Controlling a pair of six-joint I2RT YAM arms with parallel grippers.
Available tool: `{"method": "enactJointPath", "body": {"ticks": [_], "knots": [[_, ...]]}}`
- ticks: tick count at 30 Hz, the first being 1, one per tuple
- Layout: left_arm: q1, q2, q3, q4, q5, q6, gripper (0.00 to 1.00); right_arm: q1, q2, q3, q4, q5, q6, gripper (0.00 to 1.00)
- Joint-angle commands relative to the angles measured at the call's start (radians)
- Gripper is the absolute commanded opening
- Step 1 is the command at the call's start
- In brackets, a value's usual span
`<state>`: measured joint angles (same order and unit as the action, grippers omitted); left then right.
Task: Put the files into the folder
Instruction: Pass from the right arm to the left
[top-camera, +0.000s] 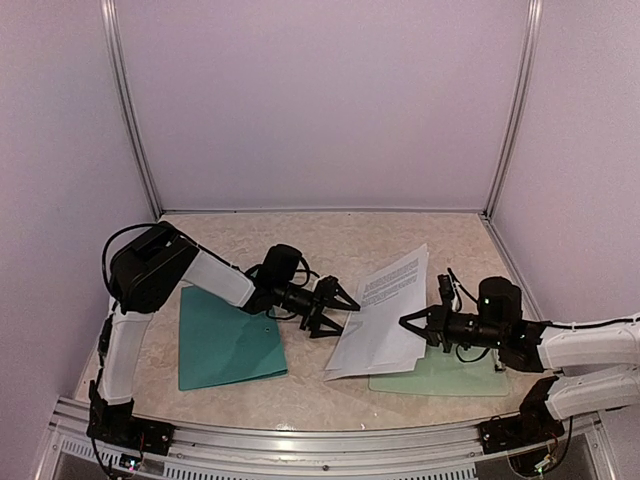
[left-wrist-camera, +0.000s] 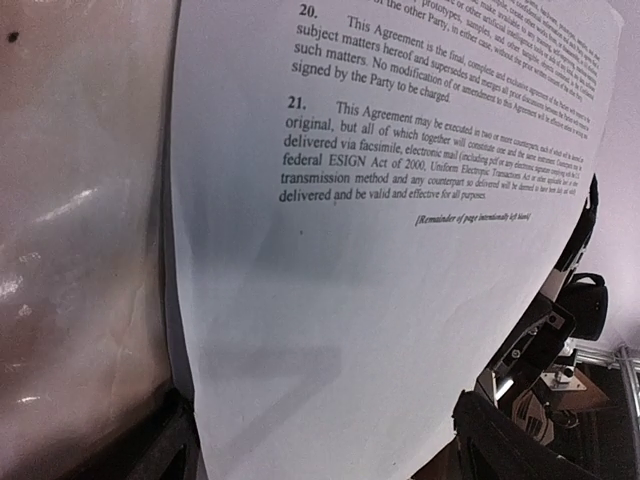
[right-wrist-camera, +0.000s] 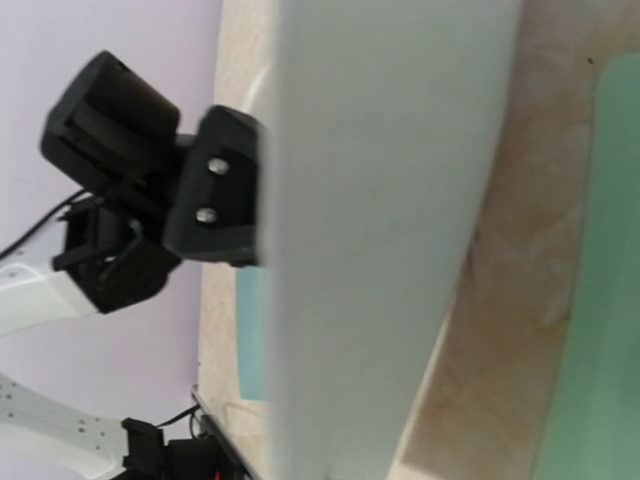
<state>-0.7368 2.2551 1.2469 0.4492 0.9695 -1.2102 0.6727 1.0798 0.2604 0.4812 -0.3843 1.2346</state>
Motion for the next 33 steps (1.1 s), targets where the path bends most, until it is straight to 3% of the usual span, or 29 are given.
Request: {"method": "enactJointPath", "body": {"ticks": [1, 12, 19, 26, 33], "knots": [[-0.006, 0.058, -0.019, -0.02, -0.022, -0.038, 0.85, 0.001, -0.047, -0.001, 0.009, 0.004, 0.016, 0.0], [0.0, 0.08, -0.015, 0.067, 0.003, -0.078, 0.85, 0.001, -0.125, 0.039, -0.108, 0.023, -0.002, 0.0], [0.002, 0.072, 0.009, 0.106, 0.02, -0.094, 0.78, 0.002, -0.036, -0.035, -0.001, 0.001, 0.023, 0.0], [0.025, 0.107, 0.041, 0.228, 0.049, -0.179, 0.52, 0.003, 0.008, -0.037, -0.032, 0.0, -0.011, 0.0], [0.035, 0.077, 0.079, 0.112, 0.031, -0.086, 0.25, 0.002, 0.014, -0.006, -0.123, 0.009, -0.057, 0.0]]}}
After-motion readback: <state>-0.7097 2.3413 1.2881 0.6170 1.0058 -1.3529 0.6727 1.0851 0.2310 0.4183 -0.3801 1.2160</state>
